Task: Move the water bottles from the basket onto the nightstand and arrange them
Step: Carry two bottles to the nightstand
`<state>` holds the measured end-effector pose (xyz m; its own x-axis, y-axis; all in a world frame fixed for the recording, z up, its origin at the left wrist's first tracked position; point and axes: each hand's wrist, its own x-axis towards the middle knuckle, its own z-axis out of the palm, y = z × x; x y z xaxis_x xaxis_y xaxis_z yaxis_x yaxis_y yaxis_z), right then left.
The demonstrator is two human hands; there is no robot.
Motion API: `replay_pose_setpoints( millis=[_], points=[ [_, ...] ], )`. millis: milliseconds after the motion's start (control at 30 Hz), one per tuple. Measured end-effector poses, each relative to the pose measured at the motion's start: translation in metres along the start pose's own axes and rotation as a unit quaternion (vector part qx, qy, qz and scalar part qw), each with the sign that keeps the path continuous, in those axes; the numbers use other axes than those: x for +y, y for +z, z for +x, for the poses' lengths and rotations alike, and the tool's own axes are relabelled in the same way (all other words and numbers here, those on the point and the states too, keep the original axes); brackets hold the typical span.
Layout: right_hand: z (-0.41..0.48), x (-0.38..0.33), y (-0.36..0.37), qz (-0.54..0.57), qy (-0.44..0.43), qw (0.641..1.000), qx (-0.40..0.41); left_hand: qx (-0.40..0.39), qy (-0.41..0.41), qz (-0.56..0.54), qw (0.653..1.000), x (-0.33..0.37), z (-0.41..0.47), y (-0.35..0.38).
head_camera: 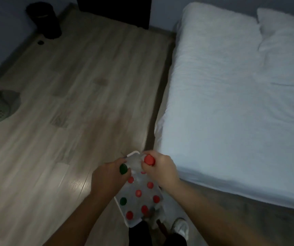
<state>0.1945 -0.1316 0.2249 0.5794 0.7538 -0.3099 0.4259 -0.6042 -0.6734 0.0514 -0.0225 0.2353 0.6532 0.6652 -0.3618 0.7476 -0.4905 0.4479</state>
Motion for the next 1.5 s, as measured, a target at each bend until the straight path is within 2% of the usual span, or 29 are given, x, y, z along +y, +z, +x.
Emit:
replay_pose_setpoints(
  millis=[133,333,433,700,1100,1500],
  points=[
    [-0.050,0.003,-0.069,0.068,0.052,0.993,0.083,0.016,0.062,-0.015,0.998,0.068,-0.028,-0.019],
    [-0.135,0.052,-0.166,0.114,0.125,0.963,0.209,0.001,0.170,-0.062,0.983,0.190,-0.063,-0.006],
    [-0.184,0.086,-0.215,0.121,0.149,0.940,0.283,-0.005,0.234,-0.068,0.970,0.259,-0.081,0.013],
    [-0.332,0.196,-0.322,0.140,0.201,0.875,0.418,-0.076,0.351,-0.102,0.928,0.438,-0.165,0.095],
    [-0.523,0.332,-0.422,0.100,0.274,0.794,0.533,-0.197,0.482,-0.095,0.848,0.643,-0.304,0.229],
    [-0.604,0.433,-0.477,0.121,0.363,0.718,0.582,-0.267,0.556,-0.057,0.786,0.777,-0.336,0.326]
  ],
)
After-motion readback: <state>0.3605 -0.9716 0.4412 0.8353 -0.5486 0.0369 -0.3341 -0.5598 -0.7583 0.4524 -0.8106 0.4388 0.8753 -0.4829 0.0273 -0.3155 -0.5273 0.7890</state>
